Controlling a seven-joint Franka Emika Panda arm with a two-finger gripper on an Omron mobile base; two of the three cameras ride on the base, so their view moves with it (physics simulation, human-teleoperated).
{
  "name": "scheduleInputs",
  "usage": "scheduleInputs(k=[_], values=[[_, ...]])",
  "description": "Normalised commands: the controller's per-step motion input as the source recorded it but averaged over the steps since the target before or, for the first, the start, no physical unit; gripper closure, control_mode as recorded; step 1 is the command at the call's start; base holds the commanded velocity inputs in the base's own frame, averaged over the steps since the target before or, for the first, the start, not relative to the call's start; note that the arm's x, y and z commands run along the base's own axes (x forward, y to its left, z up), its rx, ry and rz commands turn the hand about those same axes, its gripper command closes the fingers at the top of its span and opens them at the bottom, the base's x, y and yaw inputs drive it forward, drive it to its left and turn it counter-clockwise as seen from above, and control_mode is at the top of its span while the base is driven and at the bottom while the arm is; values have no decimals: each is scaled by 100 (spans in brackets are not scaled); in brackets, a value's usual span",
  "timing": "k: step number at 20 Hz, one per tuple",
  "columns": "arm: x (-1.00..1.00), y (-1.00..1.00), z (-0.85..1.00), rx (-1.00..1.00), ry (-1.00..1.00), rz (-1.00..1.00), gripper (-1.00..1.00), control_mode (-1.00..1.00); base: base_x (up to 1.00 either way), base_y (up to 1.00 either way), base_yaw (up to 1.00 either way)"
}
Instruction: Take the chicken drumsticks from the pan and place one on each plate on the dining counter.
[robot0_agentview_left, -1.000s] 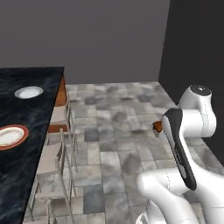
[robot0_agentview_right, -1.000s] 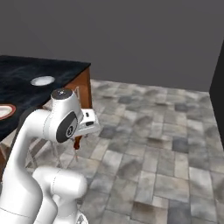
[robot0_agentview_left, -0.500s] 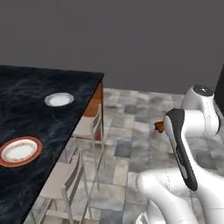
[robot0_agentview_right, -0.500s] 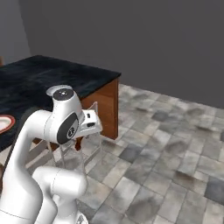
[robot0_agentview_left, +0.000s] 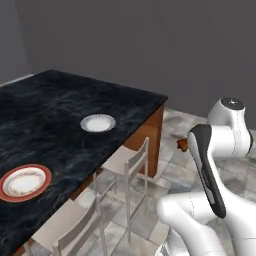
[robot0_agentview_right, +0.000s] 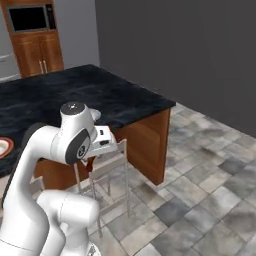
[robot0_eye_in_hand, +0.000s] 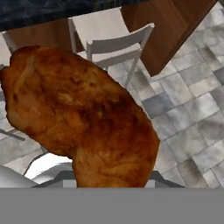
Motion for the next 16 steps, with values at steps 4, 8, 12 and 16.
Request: scheduleInputs(k=[4, 8, 12, 16], values=[[0, 0, 0, 0, 0, 0, 100, 100, 44, -41, 54], [0, 0, 0, 0, 0, 0, 100, 100, 37, -53, 52], [0, 0, 0, 0, 0, 0, 100, 100, 77, -50, 44], [0, 0, 0, 0, 0, 0, 100, 100, 76, -14, 37]])
